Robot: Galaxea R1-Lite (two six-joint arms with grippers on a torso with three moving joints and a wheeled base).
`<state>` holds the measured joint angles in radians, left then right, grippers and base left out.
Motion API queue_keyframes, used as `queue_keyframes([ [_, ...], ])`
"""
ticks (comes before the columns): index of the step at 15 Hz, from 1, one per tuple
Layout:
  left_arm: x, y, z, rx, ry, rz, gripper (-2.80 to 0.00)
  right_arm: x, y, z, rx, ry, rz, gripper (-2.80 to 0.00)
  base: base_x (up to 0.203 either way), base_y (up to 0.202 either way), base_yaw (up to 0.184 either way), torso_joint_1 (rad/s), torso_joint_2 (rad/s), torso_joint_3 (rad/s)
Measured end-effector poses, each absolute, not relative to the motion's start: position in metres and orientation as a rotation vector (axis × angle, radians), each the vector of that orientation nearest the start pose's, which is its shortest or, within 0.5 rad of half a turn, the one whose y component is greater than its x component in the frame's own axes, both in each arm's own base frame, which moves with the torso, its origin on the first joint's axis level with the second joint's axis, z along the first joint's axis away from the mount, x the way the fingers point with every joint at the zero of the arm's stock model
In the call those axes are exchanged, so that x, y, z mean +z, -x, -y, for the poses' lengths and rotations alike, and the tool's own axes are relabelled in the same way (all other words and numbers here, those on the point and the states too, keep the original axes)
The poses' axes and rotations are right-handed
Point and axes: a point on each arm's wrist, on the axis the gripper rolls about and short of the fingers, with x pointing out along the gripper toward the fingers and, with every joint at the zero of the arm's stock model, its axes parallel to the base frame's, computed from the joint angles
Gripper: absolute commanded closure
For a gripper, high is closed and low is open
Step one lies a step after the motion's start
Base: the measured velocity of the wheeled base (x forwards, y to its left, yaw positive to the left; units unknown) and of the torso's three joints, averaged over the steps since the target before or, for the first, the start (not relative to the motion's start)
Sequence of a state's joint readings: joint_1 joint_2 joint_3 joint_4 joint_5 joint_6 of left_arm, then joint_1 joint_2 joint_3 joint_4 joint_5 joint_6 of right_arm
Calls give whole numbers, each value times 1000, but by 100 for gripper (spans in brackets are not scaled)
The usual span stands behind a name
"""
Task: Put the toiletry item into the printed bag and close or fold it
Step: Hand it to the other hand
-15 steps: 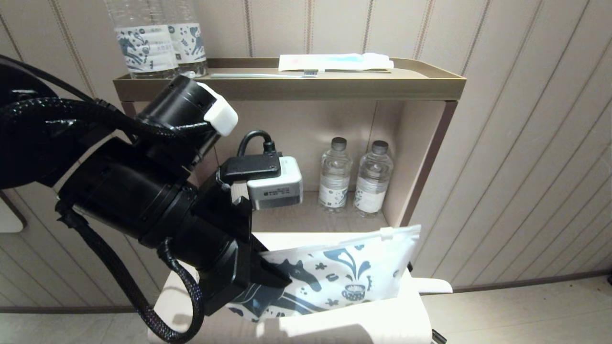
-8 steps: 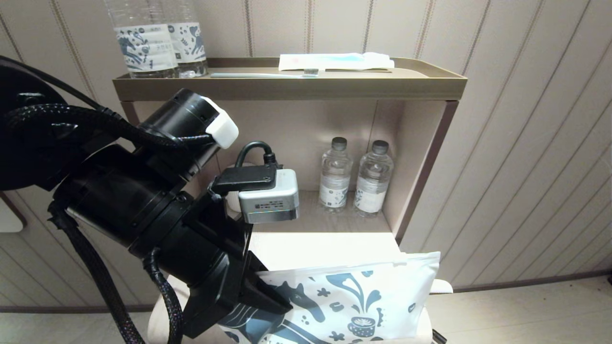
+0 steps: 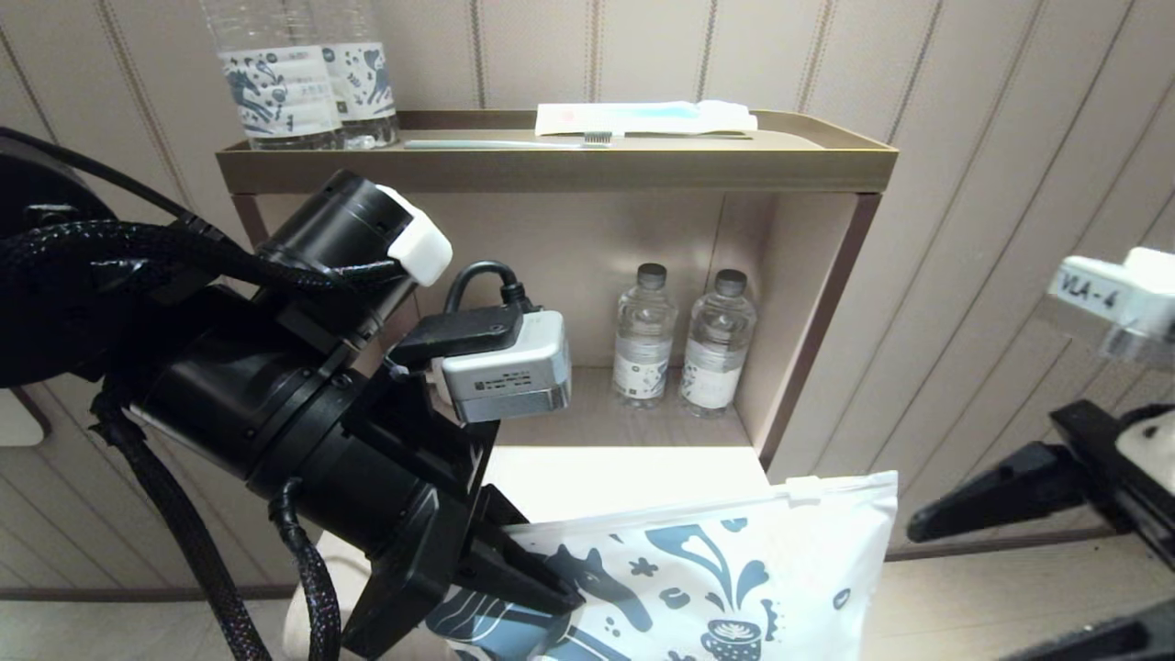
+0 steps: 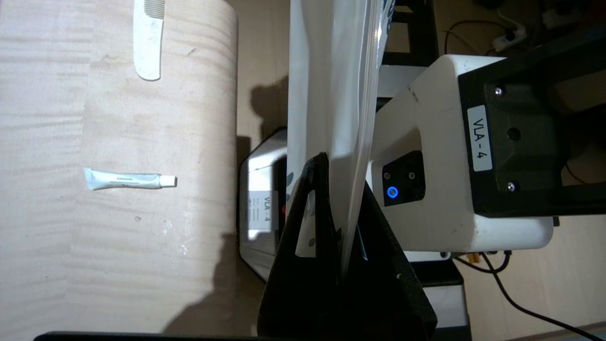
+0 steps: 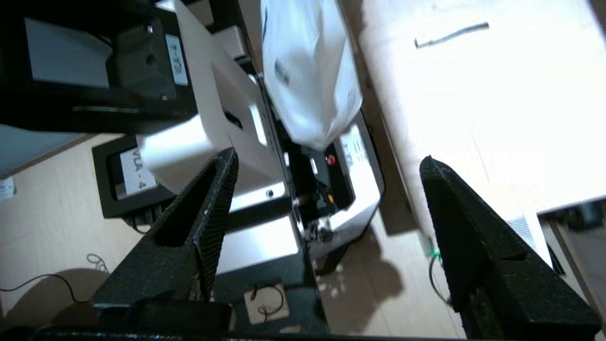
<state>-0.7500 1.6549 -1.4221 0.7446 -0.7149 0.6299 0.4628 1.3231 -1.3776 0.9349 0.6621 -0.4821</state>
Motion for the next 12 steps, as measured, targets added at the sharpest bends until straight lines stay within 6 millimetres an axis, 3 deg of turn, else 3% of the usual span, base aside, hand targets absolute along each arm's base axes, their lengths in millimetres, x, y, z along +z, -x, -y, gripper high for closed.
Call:
queue_keyframes([
  [5, 249, -186, 194, -1624, -485, -613, 0, 293, -164, -105, 1331, 298, -623, -280, 0, 0, 0, 0, 0, 0],
  [12, 247, -185, 193, -1626, -484, -619, 0, 302, -170, -128, 1451, 266, -579, -280, 0, 0, 0, 0, 0, 0],
])
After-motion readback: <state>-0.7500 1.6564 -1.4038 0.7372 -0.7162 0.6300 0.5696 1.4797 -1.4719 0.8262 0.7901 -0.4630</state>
